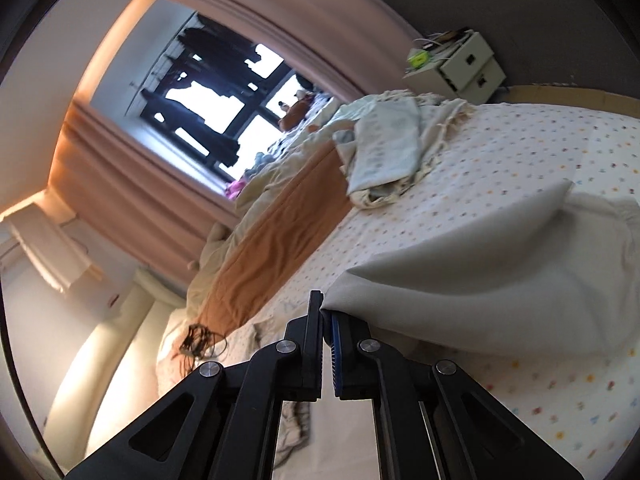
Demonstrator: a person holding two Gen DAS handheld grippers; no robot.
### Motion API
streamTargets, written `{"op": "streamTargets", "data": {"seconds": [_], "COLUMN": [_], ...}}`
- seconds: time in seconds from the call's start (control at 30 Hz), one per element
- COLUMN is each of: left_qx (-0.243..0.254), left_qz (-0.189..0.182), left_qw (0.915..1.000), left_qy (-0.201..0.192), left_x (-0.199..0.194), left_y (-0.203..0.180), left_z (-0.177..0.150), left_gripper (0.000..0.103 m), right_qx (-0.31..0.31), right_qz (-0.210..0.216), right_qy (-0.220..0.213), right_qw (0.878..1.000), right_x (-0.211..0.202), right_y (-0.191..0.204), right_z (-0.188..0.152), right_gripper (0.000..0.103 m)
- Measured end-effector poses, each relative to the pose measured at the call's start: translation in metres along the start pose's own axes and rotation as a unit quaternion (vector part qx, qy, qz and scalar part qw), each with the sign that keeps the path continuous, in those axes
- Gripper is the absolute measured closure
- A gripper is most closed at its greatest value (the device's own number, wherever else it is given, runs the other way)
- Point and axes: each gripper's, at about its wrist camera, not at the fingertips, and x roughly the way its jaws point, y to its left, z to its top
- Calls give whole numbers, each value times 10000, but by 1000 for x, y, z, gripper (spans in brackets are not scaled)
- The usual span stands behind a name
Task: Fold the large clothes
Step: 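Fold the grasped sleeve with the right tool across the jacket body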
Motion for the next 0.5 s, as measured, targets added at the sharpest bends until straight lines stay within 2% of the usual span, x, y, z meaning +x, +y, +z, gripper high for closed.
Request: {"op": "streamTargets", "data": {"seconds": [0.27,0.43,0.5], "left_qx": [-274,-424,-374], "left_qz": [272,309,355], "left_qw": [9989,9982,9983], "left_qy": [-269,-281,-288], "left_x": [-40,-51,-55], "left_y": [44,53,51], "left_z": [4,1,0], "left_gripper": [25,25,25], "right_qx": [-724,-1062,-1199], "right_qz": [154,103,-185], "right_qy": [772,1761,2365], "right_qw": [9943,9786,9640], "right_x": [47,95,117], "right_y": [52,69,70], "right_z": [-49,-102,-128], "right_gripper": [98,98,98]}}
